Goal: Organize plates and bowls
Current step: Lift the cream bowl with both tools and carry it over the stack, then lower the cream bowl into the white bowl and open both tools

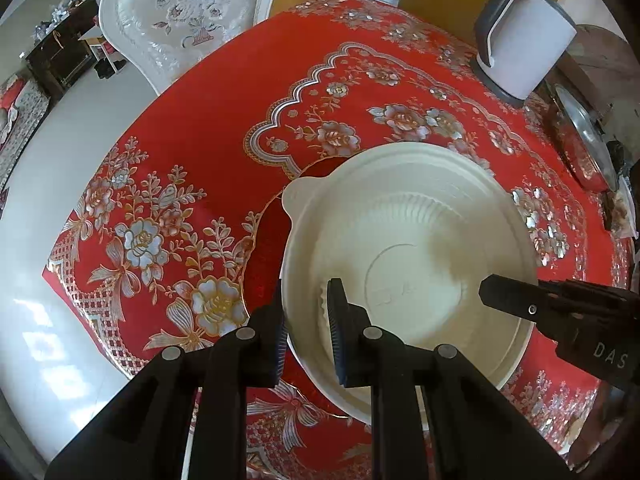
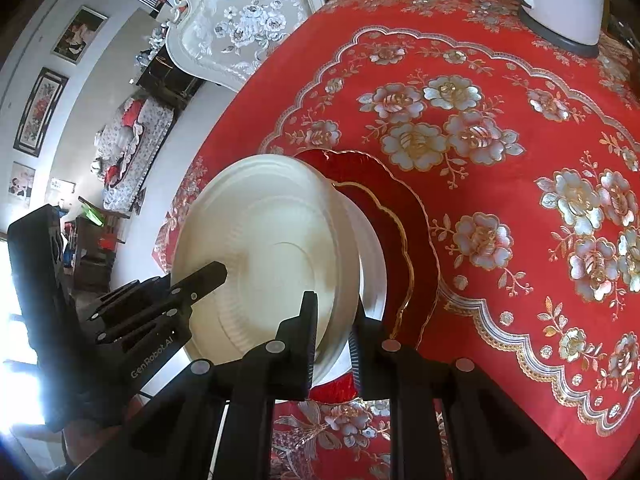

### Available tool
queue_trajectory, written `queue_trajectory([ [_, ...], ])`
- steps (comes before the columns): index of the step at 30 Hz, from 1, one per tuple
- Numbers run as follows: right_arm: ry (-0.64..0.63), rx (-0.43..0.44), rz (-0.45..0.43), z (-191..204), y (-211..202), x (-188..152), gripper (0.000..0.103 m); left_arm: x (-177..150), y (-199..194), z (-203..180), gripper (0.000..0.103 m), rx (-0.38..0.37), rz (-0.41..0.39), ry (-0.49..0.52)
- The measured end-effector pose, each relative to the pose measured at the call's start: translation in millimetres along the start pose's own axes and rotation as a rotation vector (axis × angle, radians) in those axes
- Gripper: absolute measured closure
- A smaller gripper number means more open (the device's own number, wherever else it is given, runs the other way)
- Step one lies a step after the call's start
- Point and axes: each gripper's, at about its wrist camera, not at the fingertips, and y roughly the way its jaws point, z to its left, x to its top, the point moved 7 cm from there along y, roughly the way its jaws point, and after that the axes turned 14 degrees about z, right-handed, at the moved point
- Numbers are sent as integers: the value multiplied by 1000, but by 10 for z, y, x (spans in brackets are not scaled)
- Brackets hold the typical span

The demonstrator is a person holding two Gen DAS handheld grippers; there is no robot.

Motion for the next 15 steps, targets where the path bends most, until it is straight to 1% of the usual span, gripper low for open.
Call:
queue_trajectory([
  [6,4,-12,8,-23,53,-3,86,-15,83,-8,87,15,6,1],
  [15,-8,-29,13,2,52,-11,84,-6,79,-5,87,32,-9,4],
])
